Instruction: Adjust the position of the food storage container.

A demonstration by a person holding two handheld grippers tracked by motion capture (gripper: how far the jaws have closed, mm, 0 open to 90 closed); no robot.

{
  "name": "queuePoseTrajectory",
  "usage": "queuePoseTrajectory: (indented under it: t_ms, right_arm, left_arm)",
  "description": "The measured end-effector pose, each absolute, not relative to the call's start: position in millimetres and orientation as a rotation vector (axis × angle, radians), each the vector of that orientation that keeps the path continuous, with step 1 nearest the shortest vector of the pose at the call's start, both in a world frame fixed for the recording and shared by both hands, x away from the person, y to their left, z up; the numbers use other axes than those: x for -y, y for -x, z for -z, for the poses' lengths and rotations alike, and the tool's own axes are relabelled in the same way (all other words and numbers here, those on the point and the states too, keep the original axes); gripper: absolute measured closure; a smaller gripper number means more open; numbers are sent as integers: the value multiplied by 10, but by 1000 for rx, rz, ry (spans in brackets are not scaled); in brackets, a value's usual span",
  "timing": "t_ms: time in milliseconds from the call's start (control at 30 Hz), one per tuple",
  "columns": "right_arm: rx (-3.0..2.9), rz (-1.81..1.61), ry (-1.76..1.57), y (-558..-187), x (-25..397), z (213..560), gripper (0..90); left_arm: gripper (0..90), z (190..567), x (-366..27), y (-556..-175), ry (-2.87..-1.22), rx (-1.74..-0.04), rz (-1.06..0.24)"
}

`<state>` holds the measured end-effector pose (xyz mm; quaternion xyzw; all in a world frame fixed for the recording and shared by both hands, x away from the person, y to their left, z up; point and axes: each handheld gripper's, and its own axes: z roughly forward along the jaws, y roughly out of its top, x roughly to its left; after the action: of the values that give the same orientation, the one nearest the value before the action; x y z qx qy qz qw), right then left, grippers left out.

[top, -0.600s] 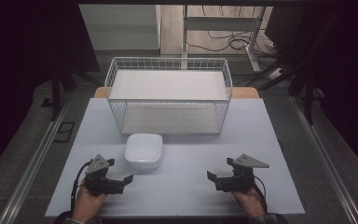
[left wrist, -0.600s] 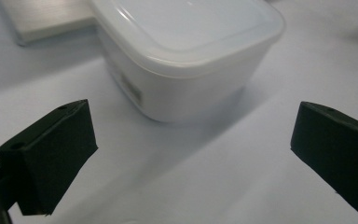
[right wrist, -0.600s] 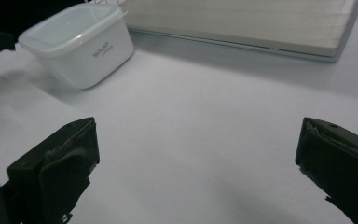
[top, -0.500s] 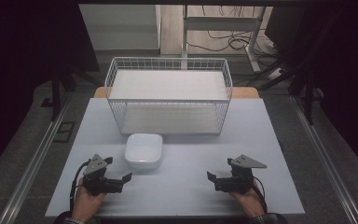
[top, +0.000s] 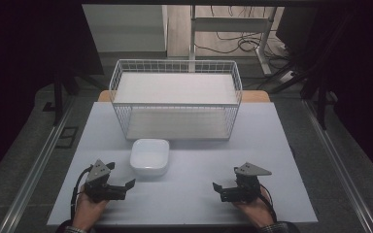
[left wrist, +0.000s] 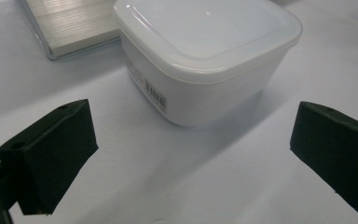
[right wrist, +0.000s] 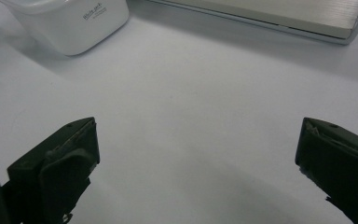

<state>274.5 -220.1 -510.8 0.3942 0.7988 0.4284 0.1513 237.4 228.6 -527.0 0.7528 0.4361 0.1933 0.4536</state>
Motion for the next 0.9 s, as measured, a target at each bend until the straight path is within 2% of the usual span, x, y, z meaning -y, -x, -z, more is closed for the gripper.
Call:
queuePoseTrajectory:
  t_ms: [300,400,500,667,833,867,900]
  right_arm:
    - [-2296,-1224,-1138,-2751,2208,5110,0]
    - [-2304,-1219,-1143,-2743,2206,5110,15]
    - [-2294,-1219,-1136,-2733,2195,5100,20]
    - [-2284,-1212,-1129,-2731,2189,5099,23]
    - [-2283,-1204,-1125,-2733,2185,5102,31]
    - [-2282,-1204,-1121,-2733,2182,5100,34]
    - [-2283,-1200,-1113,-2732,2172,5099,38]
  left_arm:
    - [0,5215,-2387,-2393,-1863,-1082,-459]
    - [40,5182,-2463,-2424,-1797,-1138,-459]
    - [93,5138,-2525,-2488,-1743,-1171,-513]
    - [225,5138,-2606,-2615,-1684,-1205,-528]
    - [440,5173,-2664,-2769,-1693,-1230,-546]
    - [440,5177,-2658,-2811,-1706,-1221,-543]
    - [549,5188,-2627,-2908,-1717,-1231,-542]
